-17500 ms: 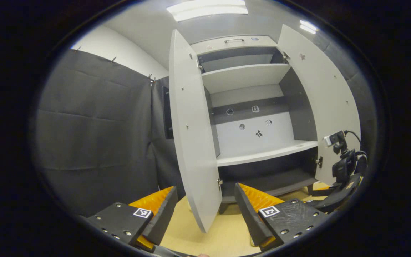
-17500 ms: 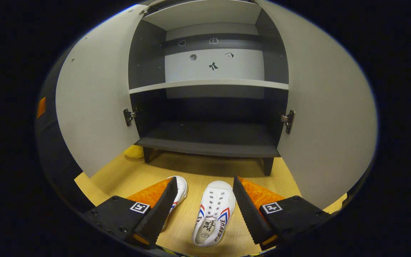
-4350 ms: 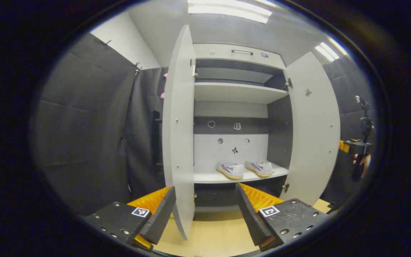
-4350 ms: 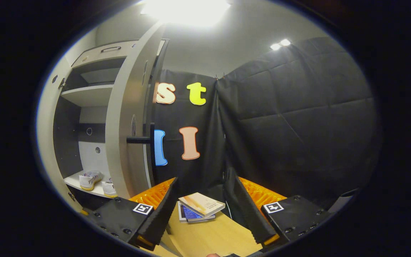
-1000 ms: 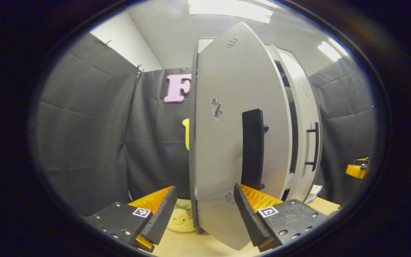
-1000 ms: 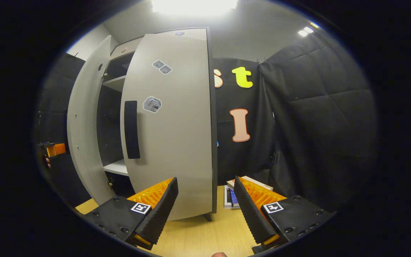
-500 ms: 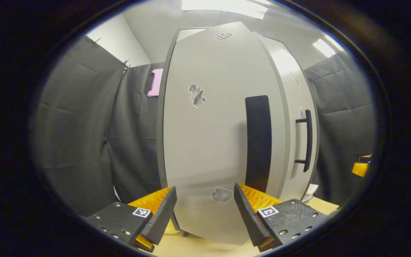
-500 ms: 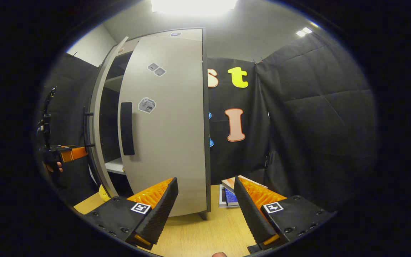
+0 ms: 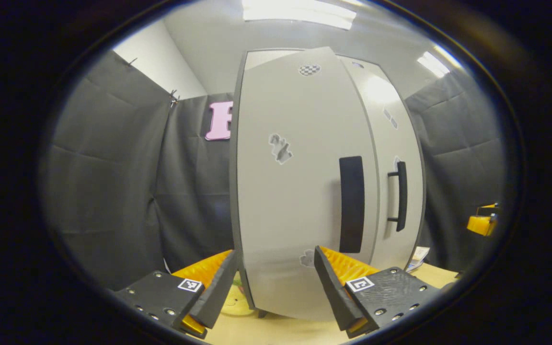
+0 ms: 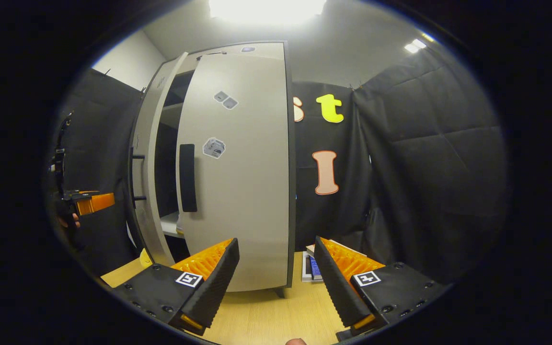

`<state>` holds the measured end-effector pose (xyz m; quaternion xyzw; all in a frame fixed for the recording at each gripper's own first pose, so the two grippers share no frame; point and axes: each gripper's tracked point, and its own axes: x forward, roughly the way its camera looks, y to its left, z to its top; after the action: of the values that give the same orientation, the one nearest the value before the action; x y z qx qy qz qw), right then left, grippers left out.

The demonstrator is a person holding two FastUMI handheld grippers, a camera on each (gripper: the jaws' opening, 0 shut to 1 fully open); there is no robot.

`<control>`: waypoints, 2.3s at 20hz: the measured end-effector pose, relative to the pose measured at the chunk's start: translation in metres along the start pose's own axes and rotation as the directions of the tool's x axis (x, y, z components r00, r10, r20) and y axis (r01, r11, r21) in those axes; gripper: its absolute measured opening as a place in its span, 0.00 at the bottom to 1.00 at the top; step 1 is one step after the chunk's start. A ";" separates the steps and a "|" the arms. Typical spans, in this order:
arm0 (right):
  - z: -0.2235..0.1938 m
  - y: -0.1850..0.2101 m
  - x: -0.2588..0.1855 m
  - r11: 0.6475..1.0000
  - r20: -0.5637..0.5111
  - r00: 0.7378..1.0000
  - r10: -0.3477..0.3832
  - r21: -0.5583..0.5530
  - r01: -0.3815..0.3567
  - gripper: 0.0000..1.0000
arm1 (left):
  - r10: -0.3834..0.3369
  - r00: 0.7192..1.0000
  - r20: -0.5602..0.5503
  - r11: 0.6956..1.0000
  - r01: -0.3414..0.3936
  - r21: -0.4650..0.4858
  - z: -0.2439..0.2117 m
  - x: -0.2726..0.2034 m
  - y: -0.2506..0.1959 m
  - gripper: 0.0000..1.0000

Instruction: Grab one shoe with the right hand and put it into the shoe cabinet, grab the other shoe with the left hand and put it into the shoe cabinet; then close the right door with the right hand and the left door with the left hand.

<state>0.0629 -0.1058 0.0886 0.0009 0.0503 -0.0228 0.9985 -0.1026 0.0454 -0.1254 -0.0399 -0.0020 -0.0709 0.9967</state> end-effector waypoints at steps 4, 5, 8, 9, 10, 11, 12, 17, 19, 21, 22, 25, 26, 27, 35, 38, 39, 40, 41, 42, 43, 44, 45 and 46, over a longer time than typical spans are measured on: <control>0.008 -0.001 -0.012 1.000 0.019 1.000 0.005 -0.006 -0.004 0.98 | 0.033 0.999 0.003 0.999 -0.033 0.023 0.008 -0.044 0.024 0.94; 0.010 0.000 -0.016 1.000 0.023 1.000 0.008 -0.006 -0.008 0.98 | 0.040 0.999 0.004 0.999 -0.040 0.029 0.008 -0.053 0.026 0.94; 0.013 -0.001 -0.025 1.000 0.032 0.999 0.011 -0.019 -0.010 0.99 | 0.051 0.999 0.007 0.997 -0.051 0.049 0.011 -0.077 0.035 0.90; 0.012 0.000 -0.028 1.000 0.034 0.999 0.014 -0.022 -0.013 0.99 | 0.053 0.999 0.004 0.997 -0.053 0.059 0.010 -0.086 0.036 0.90; 0.012 0.000 -0.032 1.000 0.034 0.999 0.016 -0.023 -0.016 0.99 | 0.055 0.998 0.002 0.996 -0.055 0.069 0.008 -0.092 0.037 0.90; 0.012 0.001 -0.036 1.000 0.035 0.999 0.019 -0.022 -0.018 0.99 | 0.056 0.998 -0.001 0.996 -0.056 0.076 0.007 -0.098 0.037 0.90; 0.011 0.001 -0.039 1.000 0.036 0.999 0.021 -0.021 -0.020 0.99 | 0.055 0.998 -0.004 0.995 -0.055 0.079 0.005 -0.105 0.036 0.90; 0.009 0.007 -0.055 0.999 0.052 0.998 0.039 -0.019 -0.038 0.98 | 0.065 0.997 -0.028 0.994 -0.063 0.088 -0.015 -0.142 0.033 0.90; 0.007 0.008 -0.061 0.998 0.054 0.997 0.046 -0.038 -0.044 0.95 | 0.070 0.997 -0.042 0.995 -0.066 0.080 -0.025 -0.155 0.035 0.92; 0.004 0.008 -0.066 0.997 0.052 0.997 0.052 -0.053 -0.049 0.99 | 0.077 0.995 -0.060 0.994 -0.073 0.078 -0.032 -0.165 0.040 0.93; 0.002 0.008 -0.068 0.997 0.051 0.997 0.054 -0.056 -0.051 0.98 | 0.087 0.994 -0.064 0.993 -0.082 0.081 -0.033 -0.169 0.044 0.90; -0.002 0.007 -0.074 0.997 0.047 0.997 0.055 -0.051 -0.052 0.95 | 0.108 0.992 -0.059 0.992 -0.103 0.071 -0.029 -0.180 0.056 0.90; -0.003 0.007 -0.075 0.998 0.044 0.998 0.055 -0.046 -0.053 0.96 | 0.111 0.992 -0.054 0.992 -0.107 0.068 -0.027 -0.182 0.058 0.91; -0.003 0.007 -0.076 0.998 0.042 0.998 0.056 -0.042 -0.054 0.95 | 0.117 0.992 -0.049 0.991 -0.114 0.070 -0.025 -0.186 0.060 0.91; 0.004 0.006 -0.081 0.998 0.063 0.997 0.049 -0.030 -0.047 0.98 | 0.138 0.989 -0.056 0.988 -0.133 0.083 -0.027 -0.194 0.072 0.90; 0.005 0.006 -0.081 0.999 0.065 0.997 0.048 -0.027 -0.047 0.98 | 0.142 0.989 -0.050 0.987 -0.138 0.078 -0.026 -0.198 0.075 0.91; 0.007 0.007 -0.081 0.999 0.068 0.997 0.049 -0.026 -0.047 0.98 | 0.146 0.988 -0.048 0.987 -0.142 0.079 -0.026 -0.199 0.078 0.91; 0.007 0.008 -0.081 0.999 0.070 0.996 0.048 -0.027 -0.047 0.98 | 0.150 0.988 -0.046 0.986 -0.146 0.081 -0.024 -0.200 0.080 0.90; 0.008 0.009 -0.081 0.999 0.071 0.996 0.047 -0.028 -0.045 0.98 | 0.152 0.987 -0.045 0.986 -0.148 0.082 -0.025 -0.200 0.082 0.90; 0.008 0.008 -0.081 0.999 0.071 0.996 0.046 -0.030 -0.044 0.98 | 0.155 0.987 -0.046 0.985 -0.151 0.083 -0.025 -0.199 0.083 0.93; 0.008 0.010 -0.082 0.999 0.070 0.997 0.045 -0.031 -0.043 0.98 | 0.157 0.986 -0.046 0.985 -0.153 0.083 -0.026 -0.200 0.085 0.93; 0.007 0.011 -0.081 0.999 0.069 0.997 0.045 -0.030 -0.043 0.98 | 0.161 0.986 -0.044 0.984 -0.157 0.084 -0.025 -0.201 0.086 0.93; 0.007 0.011 -0.082 0.999 0.067 0.997 0.045 -0.029 -0.043 0.98 | 0.163 0.986 -0.042 0.984 -0.159 0.085 -0.025 -0.200 0.088 0.91; 0.007 0.011 -0.081 0.999 0.067 0.997 0.044 -0.030 -0.042 0.95 | 0.164 0.986 -0.041 0.983 -0.160 0.086 -0.025 -0.199 0.089 0.92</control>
<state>-0.0159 -0.0916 0.1039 -0.0130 0.0169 -0.0005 0.9998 -0.2874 0.1591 -0.1590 0.0029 0.0223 0.0096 0.9997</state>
